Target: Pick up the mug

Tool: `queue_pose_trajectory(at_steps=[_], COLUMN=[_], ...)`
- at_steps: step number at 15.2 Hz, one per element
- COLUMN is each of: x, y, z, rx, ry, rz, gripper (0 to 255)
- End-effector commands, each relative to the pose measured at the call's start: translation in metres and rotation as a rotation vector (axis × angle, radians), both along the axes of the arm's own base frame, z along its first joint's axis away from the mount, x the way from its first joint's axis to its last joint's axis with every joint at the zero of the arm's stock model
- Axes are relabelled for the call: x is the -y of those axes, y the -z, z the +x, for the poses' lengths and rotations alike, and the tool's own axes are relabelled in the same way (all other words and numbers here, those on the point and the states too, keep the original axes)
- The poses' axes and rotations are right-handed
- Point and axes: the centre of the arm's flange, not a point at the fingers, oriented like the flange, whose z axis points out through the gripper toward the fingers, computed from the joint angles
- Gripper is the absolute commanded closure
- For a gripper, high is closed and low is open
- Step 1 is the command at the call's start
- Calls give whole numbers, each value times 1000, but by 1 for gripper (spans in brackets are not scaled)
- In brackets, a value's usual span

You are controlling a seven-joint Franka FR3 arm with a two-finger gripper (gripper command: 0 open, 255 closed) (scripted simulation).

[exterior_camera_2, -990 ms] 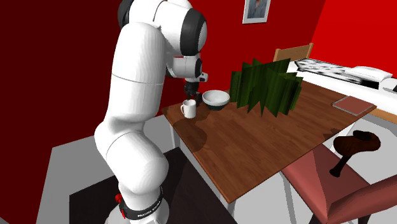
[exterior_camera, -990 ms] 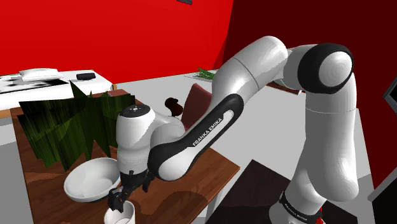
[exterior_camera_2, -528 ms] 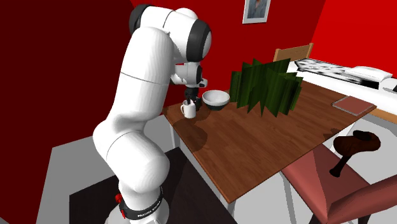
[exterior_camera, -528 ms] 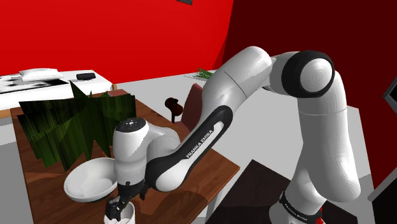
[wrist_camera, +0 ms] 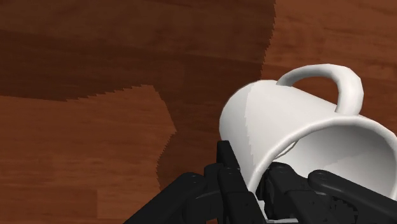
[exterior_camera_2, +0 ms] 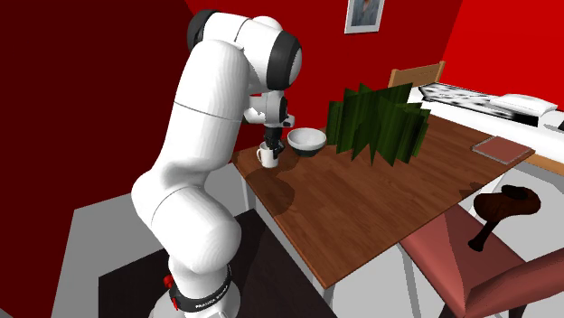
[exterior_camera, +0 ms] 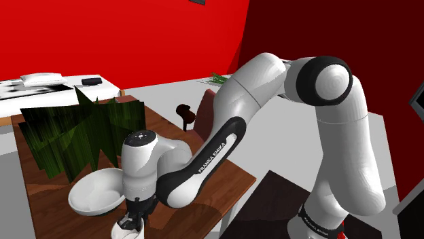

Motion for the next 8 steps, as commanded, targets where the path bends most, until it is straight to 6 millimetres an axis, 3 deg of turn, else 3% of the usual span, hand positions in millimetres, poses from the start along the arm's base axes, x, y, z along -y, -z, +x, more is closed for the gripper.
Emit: queue_pose_trajectory(at_steps=[1,5,8], x=[0,0,0], y=[0,0,-16], z=[0,0,0], rx=[0,0,0], ry=[0,0,0], rz=[0,0,0], gripper=[255,255,255])
